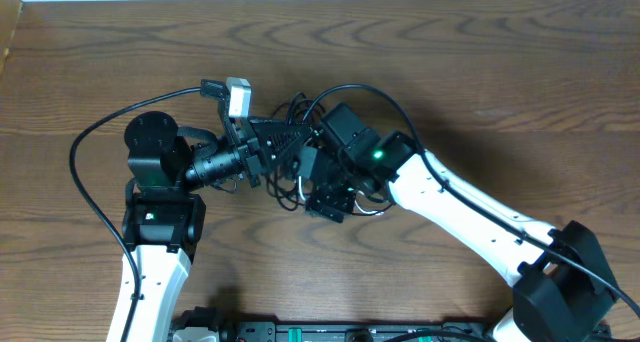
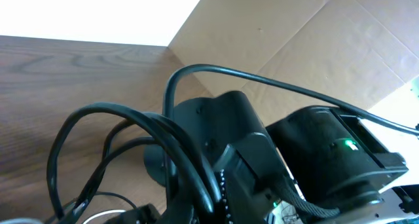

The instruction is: Untangle cables

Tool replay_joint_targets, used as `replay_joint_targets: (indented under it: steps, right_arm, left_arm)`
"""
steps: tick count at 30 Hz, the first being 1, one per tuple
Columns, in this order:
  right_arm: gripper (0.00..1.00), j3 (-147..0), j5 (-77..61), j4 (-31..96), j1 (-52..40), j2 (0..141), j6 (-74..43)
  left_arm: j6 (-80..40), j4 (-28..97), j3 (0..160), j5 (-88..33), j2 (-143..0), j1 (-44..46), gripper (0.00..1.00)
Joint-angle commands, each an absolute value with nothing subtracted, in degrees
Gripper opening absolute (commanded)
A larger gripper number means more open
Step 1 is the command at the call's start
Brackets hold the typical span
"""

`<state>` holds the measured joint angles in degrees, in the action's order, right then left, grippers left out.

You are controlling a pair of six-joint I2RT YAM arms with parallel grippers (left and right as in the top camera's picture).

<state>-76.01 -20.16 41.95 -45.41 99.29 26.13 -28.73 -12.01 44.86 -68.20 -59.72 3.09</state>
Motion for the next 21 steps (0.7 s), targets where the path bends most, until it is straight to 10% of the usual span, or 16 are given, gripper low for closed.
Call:
replay_joint_targets:
  steps: [1,12,21]
  right_arm:
    - [0.63,-76.05,-21.34,40.93,-46.61,99.72,26.87]
    - [0.02,-76.05,-21.3,40.47,-46.61,99.72,24.77]
    - [0.01,-76.05,-12.93,40.18,-46.59,99.72,15.49]
  left_arm:
    - [-28.8,-12.47,45.58,-68.55,-59.13,2.92,0.08]
    - [-28.8,-12.45,45.58,-68.55,-59.13,2.92,0.08]
    - [-28.77,-11.25,45.58,-68.53,-59.13,2.92,0.08]
